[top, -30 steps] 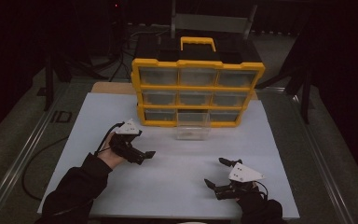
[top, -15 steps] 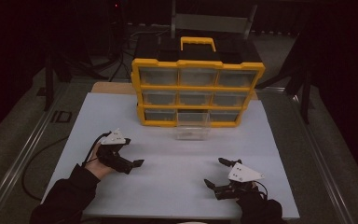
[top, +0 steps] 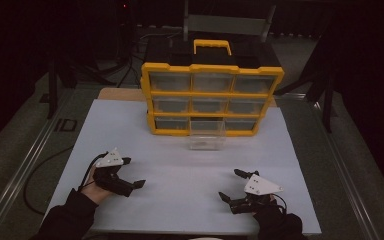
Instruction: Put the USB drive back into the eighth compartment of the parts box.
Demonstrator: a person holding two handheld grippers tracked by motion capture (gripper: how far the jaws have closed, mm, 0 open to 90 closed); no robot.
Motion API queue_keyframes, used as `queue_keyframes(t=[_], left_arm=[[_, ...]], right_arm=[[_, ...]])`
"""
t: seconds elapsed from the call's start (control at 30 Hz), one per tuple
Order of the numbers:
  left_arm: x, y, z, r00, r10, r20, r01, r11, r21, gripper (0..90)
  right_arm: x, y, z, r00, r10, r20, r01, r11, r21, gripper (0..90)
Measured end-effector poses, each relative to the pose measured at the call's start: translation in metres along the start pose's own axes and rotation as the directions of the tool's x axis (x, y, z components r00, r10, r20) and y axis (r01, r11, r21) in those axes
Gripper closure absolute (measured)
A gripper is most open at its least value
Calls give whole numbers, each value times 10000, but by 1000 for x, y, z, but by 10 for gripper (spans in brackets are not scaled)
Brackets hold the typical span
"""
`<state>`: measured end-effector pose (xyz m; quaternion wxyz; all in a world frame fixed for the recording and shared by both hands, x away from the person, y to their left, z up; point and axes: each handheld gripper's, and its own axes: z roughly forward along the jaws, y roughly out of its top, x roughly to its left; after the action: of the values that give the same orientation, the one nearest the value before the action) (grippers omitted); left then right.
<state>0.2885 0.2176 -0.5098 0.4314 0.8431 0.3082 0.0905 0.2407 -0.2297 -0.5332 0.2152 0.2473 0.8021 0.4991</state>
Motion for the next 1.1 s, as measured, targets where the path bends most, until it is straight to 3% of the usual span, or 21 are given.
queue_keyframes(t=[0.57,1.1], left_arm=[[-3,-37,-19,9979,-298,-567,294,9995,-69,4],[-4,-49,-23,9958,-454,-801,445,9989,-135,4]], right_arm=[[0,0,0,10000,-77,0,77,10000,9,92],[0,0,1,9999,-104,-82,104,9999,-19,92]])
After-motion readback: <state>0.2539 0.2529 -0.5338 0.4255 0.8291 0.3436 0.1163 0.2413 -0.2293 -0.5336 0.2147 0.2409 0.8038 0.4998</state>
